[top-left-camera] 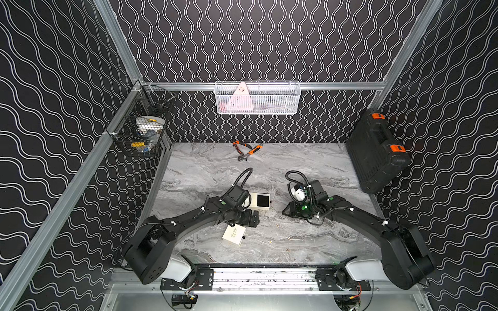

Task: Place the earrings into the drawer-style jewelry box
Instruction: Open the drawer in the jewelry box, then pick up the earring from the center of the board.

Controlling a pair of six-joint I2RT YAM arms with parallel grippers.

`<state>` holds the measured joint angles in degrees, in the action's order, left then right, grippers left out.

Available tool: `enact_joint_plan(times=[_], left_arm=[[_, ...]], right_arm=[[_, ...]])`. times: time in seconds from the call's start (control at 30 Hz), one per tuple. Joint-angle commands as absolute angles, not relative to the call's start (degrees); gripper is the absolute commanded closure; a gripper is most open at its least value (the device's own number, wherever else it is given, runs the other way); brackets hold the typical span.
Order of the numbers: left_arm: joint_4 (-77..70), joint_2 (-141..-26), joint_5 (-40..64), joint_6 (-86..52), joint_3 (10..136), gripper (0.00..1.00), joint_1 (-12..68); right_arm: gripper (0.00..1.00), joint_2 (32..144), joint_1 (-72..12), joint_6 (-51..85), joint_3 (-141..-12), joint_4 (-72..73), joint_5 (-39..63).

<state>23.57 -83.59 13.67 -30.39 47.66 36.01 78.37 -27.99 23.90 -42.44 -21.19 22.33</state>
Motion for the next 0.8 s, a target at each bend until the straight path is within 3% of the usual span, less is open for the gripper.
enact_joint_plan(times=[0.0, 0.17, 0.43, 0.77], left_arm=[[19.22, -85.6, 15.72, -30.06, 48.38, 0.02, 36.25], [18.45, -88.11, 15.83, -30.3, 49.45, 0.02, 36.14], [21.18, -82.85, 15.12, -31.8, 44.89, 0.02, 32.15], [23.43, -81.13, 15.8, -31.03, 43.27, 0.02, 27.28]], right_arm=[[0.55, 77.78, -31.79, 22.32, -42.85, -27.23, 15.01], [0.58, 78.95, -38.97, 22.68, -44.74, -28.69, 7.34], [0.65, 86.61, -47.54, 20.86, -50.62, -29.85, -2.14], [0.74, 92.92, -50.98, 19.69, -54.49, -31.55, -7.24]])
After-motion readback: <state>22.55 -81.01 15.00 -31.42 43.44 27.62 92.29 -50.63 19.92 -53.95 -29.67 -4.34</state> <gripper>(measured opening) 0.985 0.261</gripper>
